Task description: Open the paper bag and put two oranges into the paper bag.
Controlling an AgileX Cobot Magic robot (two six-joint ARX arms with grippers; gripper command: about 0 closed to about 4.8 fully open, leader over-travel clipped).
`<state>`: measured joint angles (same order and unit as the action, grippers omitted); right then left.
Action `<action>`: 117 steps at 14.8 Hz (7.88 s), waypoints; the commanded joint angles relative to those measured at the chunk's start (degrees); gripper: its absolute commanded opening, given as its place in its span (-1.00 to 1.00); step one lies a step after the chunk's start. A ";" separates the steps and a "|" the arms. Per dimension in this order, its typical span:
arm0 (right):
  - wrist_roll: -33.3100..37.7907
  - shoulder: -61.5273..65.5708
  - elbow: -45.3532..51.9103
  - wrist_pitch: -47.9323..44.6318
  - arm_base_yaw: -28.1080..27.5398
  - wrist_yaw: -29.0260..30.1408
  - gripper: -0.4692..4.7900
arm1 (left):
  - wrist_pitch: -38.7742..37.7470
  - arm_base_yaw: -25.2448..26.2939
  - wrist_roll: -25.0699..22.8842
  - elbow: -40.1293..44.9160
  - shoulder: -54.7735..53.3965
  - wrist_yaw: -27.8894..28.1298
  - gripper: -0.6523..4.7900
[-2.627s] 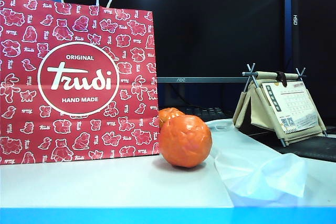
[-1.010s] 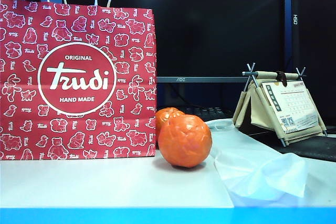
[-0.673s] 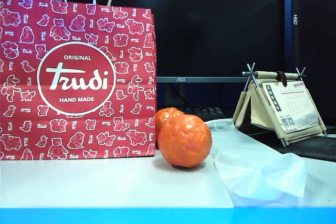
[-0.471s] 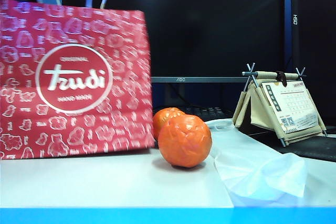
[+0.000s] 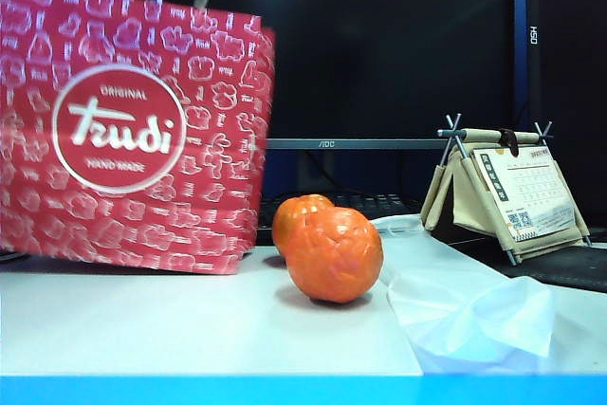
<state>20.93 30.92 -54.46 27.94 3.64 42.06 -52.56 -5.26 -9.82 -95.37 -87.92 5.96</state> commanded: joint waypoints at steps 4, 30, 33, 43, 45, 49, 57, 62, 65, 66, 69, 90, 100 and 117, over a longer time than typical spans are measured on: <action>0.02 -0.02 0.24 -0.70 0.13 0.11 0.02 | -13.92 0.04 -4.26 -13.94 0.52 1.36 -0.78; -5.31 39.80 18.75 -30.71 30.71 -26.88 1.00 | -29.68 -4.52 -3.91 -8.00 1.92 -7.26 -0.78; -5.44 42.23 18.75 -32.79 30.71 -26.73 1.00 | -29.66 -4.52 -3.91 -8.00 1.92 -7.23 -0.78; -5.53 54.36 18.73 -43.19 30.77 -25.83 1.00 | -29.68 -4.48 -3.41 -8.00 1.92 -7.04 -0.78; -5.55 56.02 18.73 -46.40 30.77 -25.83 1.00 | -29.66 -4.48 -3.30 -8.00 1.92 -7.04 -0.78; -5.46 61.66 18.60 -51.17 30.77 -25.40 1.00 | -29.66 -4.48 -3.30 -8.00 1.92 -7.06 -0.78; -2.62 67.47 16.63 -57.46 30.77 -25.40 1.00 | -29.66 -4.48 -3.34 -8.00 1.92 -7.06 -0.78; -2.49 67.73 15.93 -58.34 30.77 -24.90 0.09 | -29.66 -4.48 -3.69 -8.00 1.92 -7.08 -0.78; -2.49 67.71 15.85 -58.60 30.77 -23.85 -0.25 | -29.64 -4.48 -3.69 -8.00 1.90 -7.06 -0.78; -2.49 67.71 15.85 -58.60 30.77 -23.37 -0.45 | -29.62 -4.48 -3.69 -8.00 1.90 -7.08 -0.78; -2.49 66.62 15.52 -57.24 30.69 -19.80 -0.84 | -28.89 -4.55 -3.61 -8.00 1.46 -8.76 -0.78; -13.18 48.04 -34.95 -8.90 34.27 -10.36 -0.84 | -18.14 -15.89 -2.40 -8.00 -2.32 -25.24 -0.78; -11.96 52.57 -35.01 -5.97 40.26 -11.08 -0.84 | -18.36 -17.18 -3.48 -8.00 -3.63 -29.35 -0.78; -13.57 55.52 -44.19 -1.88 38.23 -4.94 -0.84 | -17.11 -17.14 -0.87 -24.90 -3.28 -45.31 -0.78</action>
<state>7.33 84.90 -99.70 20.16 42.11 38.46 -71.66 -21.96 -12.82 -118.76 -92.44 -32.47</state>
